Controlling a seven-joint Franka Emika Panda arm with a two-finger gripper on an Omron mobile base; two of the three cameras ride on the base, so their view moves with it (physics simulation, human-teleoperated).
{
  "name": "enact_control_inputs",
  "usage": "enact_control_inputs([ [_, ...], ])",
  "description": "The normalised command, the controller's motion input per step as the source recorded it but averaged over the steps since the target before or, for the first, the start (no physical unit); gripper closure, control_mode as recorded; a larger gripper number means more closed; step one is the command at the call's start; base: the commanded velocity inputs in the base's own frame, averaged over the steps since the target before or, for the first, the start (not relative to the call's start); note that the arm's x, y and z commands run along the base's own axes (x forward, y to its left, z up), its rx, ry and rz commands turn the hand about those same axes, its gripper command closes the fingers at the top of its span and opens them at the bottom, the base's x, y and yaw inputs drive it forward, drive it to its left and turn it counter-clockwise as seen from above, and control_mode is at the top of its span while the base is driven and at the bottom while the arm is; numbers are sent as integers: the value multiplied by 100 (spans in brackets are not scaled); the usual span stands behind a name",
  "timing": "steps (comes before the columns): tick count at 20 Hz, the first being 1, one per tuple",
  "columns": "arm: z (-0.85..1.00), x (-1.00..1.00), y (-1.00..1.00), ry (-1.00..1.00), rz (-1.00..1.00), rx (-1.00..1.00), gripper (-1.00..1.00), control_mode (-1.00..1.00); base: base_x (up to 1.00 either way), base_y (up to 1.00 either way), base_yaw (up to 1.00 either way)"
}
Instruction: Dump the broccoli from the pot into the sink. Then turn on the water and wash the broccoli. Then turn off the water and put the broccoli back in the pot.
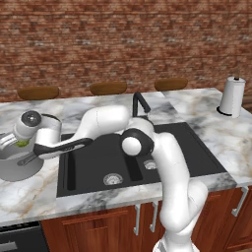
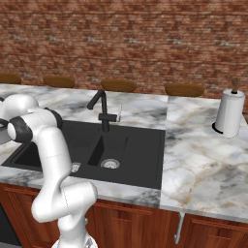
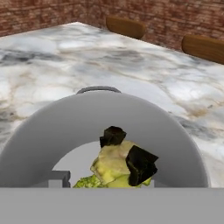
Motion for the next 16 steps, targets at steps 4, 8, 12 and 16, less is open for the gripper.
enact_control_inputs([
  [4, 0, 15, 7, 0, 0, 0, 100, -100, 0, 0, 0],
  [8, -2, 12, 13, 0, 0, 0, 100, -100, 0, 0, 0],
  [12, -1, 7, 15, 1, 0, 0, 100, -100, 0, 0, 0],
  [16, -2, 1, 10, 1, 0, 0, 100, -100, 0, 0, 0],
])
